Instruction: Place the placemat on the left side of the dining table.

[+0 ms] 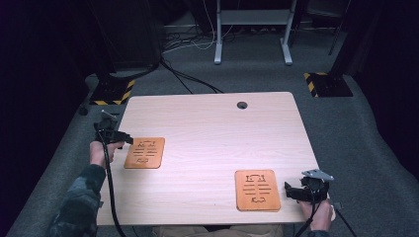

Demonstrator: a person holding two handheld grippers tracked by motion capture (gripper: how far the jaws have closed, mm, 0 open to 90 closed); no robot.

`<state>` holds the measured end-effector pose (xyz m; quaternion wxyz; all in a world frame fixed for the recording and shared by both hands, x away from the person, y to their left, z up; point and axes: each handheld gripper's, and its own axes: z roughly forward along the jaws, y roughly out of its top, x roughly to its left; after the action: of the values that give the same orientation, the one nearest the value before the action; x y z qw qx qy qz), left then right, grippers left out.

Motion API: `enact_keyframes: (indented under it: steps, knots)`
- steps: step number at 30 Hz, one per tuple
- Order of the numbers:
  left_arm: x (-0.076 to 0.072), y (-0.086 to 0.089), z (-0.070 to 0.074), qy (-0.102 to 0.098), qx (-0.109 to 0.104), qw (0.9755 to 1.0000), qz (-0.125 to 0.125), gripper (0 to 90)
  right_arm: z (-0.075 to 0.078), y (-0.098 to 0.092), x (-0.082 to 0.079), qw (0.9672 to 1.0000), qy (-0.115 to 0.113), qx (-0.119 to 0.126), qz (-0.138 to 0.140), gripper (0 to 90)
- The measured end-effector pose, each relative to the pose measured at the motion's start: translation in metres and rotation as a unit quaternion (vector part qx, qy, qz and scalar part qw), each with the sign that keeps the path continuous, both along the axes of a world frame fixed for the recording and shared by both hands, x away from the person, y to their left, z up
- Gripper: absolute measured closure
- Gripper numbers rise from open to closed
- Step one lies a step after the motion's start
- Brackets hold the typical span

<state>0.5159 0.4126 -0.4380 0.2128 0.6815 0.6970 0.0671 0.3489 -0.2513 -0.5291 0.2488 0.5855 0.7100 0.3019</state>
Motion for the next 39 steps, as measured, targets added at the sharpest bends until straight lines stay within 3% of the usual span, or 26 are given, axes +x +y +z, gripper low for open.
enact_keyframes:
  steps: [6,9,10,19,25,27,28,29,31,32,33,36,39]
  knots:
    - [-0.01,-0.007,-0.003,-0.013,0.012,0.9997,-0.018,22.1,0.0,0.0,0.0,1.0,0.001,0.0,0.0,2.1]
    - [-0.017,-0.008,0.0,-0.03,-0.001,0.9993,-0.022,18.0,0.0,0.0,0.0,1.0,0.001,0.0,0.0,2.0]
    - [-0.022,-0.01,0.003,-0.044,0.0,0.9986,-0.029,16.5,0.0,0.0,0.0,1.0,0.001,0.0,0.0,2.1]
    - [-0.048,-0.026,0.003,-0.075,0.02,0.9955,-0.053,8.5,0.0,0.0,0.0,1.0,0.0,0.0,0.0,2.0]
    - [-0.073,-0.038,0.001,-0.103,0.037,0.9911,-0.076,6.6,0.0,0.0,0.0,1.0,0.001,0.0,-0.001,2.0]
    - [-0.085,-0.044,0.001,-0.117,0.044,0.9882,-0.089,6.1,0.0,0.0,0.0,1.0,0.0,0.0,-0.001,2.1]
    - [-0.085,-0.044,0.001,-0.117,0.044,0.9882,-0.089,6.1,0.0,0.0,0.0,1.0,0.001,0.0,-0.001,2.1]
    - [-0.094,-0.048,-0.001,-0.128,0.049,0.9859,-0.096,6.0,0.0,0.0,0.0,1.0,0.001,0.0,-0.001,2.1]
    - [-0.098,-0.05,-0.002,-0.13,0.051,0.9851,-0.1,5.4,0.0,0.0,0.0,1.0,0.0,0.0,-0.001,2.1]
    - [-0.108,-0.055,-0.004,-0.139,0.058,0.9829,-0.106,5.3,0.0,0.0,0.0,1.0,0.0,0.0,-0.001,2.1]
    - [-0.108,-0.055,-0.004,-0.139,0.058,0.9829,-0.106,5.2,0.0,0.0,0.0,1.0,0.0,0.0,-0.001,2.1]
    - [-0.124,-0.06,-0.01,-0.148,0.071,0.9792,-0.119,4.7,0.0,0.0,0.0,1.0,0.0,0.0,-0.001,2.1]
    - [-0.132,-0.063,-0.014,-0.153,0.078,0.9779,-0.12,4.5,0.0,0.0,0.0,1.0,0.0,-0.001,0.0,2.1]
